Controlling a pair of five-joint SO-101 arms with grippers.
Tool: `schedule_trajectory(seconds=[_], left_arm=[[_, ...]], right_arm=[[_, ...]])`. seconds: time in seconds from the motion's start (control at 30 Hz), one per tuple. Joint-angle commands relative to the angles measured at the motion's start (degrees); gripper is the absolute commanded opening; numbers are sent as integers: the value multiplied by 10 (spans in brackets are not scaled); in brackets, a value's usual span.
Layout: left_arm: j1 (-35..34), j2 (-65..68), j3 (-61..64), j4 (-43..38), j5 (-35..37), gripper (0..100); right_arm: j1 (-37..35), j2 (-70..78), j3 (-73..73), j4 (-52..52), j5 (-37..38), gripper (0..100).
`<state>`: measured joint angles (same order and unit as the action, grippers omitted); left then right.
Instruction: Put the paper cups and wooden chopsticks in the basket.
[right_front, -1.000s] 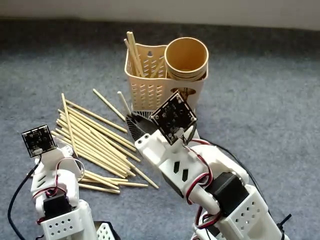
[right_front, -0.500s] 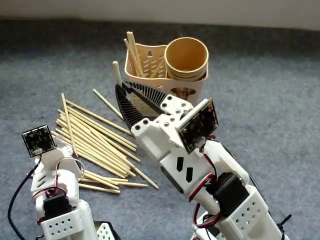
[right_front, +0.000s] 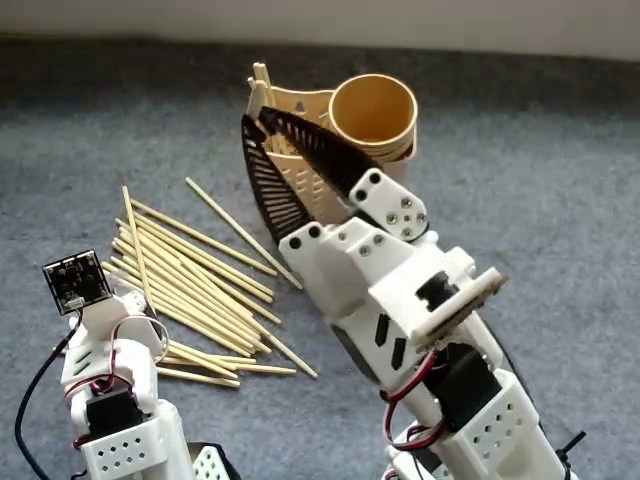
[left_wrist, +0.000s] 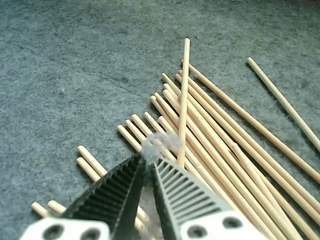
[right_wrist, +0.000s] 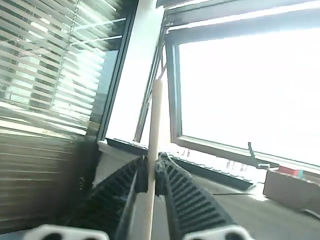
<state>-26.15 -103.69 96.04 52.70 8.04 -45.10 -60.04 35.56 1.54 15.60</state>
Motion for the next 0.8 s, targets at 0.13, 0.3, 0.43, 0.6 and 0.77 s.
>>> schedule_trajectory(seconds=[0.13,0.3,0.43,0.6,0.77], left_arm=[[15,-3,12,0,1,14],[15,-3,12,0,1,14],[14,-3,12,0,1,14],[14,-3,12,0,1,14],[13,-3,12,0,1,14]], right_arm=[[65,68,-15,-37,54,5],[107,141,-15,-92,54,5],[123,199,-12,-130,54,5],[136,253,-12,-130,54,5],[148,281,-6,-128,54,5]])
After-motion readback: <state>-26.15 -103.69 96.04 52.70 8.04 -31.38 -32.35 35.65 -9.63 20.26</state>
